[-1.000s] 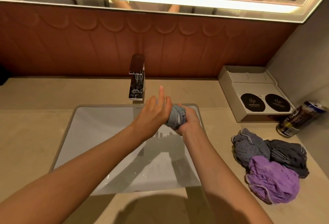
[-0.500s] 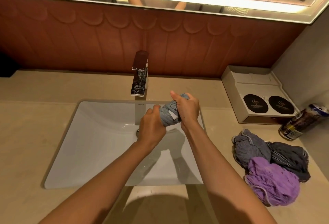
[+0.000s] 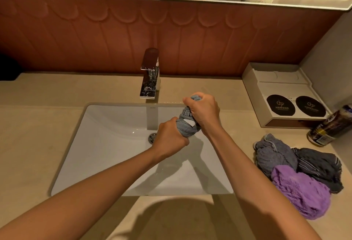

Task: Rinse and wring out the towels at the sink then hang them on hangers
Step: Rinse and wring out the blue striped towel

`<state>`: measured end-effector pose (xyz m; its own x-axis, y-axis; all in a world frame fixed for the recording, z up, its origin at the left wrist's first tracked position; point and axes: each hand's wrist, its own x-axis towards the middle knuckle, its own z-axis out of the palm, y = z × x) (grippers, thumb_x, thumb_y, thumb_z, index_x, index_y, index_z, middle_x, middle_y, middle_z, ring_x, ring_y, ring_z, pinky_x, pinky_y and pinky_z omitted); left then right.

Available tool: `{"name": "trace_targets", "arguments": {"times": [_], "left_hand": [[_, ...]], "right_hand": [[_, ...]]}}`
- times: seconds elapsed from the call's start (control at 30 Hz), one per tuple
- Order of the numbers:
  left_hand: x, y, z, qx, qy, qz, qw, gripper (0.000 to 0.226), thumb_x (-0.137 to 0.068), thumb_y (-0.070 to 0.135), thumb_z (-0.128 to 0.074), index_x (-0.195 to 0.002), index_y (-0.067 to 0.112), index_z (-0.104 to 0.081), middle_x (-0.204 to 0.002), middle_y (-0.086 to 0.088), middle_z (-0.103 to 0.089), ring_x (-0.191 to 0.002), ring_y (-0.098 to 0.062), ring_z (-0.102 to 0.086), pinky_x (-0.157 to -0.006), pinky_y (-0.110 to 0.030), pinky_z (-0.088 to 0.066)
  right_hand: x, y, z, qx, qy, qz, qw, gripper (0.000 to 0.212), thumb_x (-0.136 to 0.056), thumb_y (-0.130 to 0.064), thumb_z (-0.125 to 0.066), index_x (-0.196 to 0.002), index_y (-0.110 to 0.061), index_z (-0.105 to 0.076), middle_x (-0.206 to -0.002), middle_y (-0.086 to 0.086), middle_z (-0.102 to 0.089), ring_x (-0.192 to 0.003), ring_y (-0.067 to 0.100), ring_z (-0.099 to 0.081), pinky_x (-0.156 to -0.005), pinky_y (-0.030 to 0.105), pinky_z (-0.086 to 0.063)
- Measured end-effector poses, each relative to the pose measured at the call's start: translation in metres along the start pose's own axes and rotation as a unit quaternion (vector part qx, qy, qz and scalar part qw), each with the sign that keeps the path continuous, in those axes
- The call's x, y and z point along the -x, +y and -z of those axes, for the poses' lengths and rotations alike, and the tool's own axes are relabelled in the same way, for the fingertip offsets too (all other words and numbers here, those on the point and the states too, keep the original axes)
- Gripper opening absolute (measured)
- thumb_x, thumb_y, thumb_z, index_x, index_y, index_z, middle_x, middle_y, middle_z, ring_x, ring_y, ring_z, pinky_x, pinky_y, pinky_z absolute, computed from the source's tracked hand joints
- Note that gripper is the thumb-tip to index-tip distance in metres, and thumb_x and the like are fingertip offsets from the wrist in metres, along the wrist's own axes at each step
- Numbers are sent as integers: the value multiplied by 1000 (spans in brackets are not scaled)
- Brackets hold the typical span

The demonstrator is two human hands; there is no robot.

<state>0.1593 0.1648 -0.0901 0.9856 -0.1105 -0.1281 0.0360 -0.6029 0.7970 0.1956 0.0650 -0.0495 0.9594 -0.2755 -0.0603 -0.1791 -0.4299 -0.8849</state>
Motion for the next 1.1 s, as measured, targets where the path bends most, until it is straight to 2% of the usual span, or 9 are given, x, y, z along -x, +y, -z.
{"name": "trace_targets", "arguments": {"times": [0.23,0.33,0.4,0.47,0.6,0.8,0.9,1.03,1.1], "left_hand": [[6,8,12,101,-87,39,990,32,-56,-9,-64,-58,15,-43,-54,1,-42,-49,-15,-33,-49,-25,-31],[8,10,16,167,-136,81,973,33,-47,-9,-60,-52,15,-38,-42,4,-37,-36,-11,-28,-43,-16,-24],[6,11,17,197,-154,95,963,36,-47,-12,-57,-51,15,-33,-38,7,-31,-34,-10,-23,-43,-15,-20],[1,10,18,210,-165,96,959,41,-52,-20,-55,-53,14,-33,-39,8,-27,-36,-10,-21,-43,-15,-18],[-9,10,27,256,-194,67,945,32,-43,-11,-52,-51,13,-33,-41,7,-29,-36,-9,-23,-38,-14,-20],[-28,-8,30,240,-205,103,943,29,-41,-12,-53,-36,14,-43,-35,7,-34,-31,-8,-26,-36,-12,-22],[-33,-21,28,201,-202,117,951,44,-57,-26,-55,-46,14,-38,-35,6,-34,-33,-9,-27,-39,-13,-22],[-42,-27,30,70,-179,77,978,27,-64,-9,-66,-68,13,-51,-54,3,-49,-43,-8,-44,-42,-18,-37],[-45,-33,35,-12,-152,67,986,30,-65,1,-70,-88,13,-56,-74,-1,-57,-63,-14,-55,-53,-23,-46]], "right_hand": [[-10,3,5,-35,-86,29,995,19,-74,-13,-64,-58,-14,-55,-56,2,-50,-61,20,-49,-59,32,-41],[-16,8,4,-84,-142,36,986,33,-74,-6,-64,-44,-20,-54,-47,-4,-49,-54,18,-49,-58,31,-41],[-20,7,5,-152,-193,27,969,44,-77,3,-60,-40,-20,-53,-40,-9,-46,-44,10,-46,-51,23,-40],[-26,5,6,-217,-229,16,949,39,-78,13,-53,-46,-8,-48,-37,-8,-43,-37,4,-42,-43,15,-36],[-37,4,2,-307,-244,-4,920,37,-77,16,-48,-49,-7,-44,-40,-4,-41,-36,5,-39,-41,12,-33],[-45,19,-19,-402,-240,-72,881,27,-68,7,-50,-44,-6,-48,-43,1,-44,-38,8,-42,-42,14,-36],[-47,23,-28,-395,-231,-98,884,33,-78,13,-40,-51,-6,-46,-42,0,-46,-37,8,-43,-42,15,-37],[-48,20,-40,-306,-154,-109,933,30,-79,11,-50,-54,-6,-50,-44,-3,-49,-41,7,-47,-46,16,-40],[-46,24,-45,-258,-94,-143,951,28,-79,6,-56,-55,-6,-53,-48,-1,-51,-46,9,-49,-49,18,-41]]}}
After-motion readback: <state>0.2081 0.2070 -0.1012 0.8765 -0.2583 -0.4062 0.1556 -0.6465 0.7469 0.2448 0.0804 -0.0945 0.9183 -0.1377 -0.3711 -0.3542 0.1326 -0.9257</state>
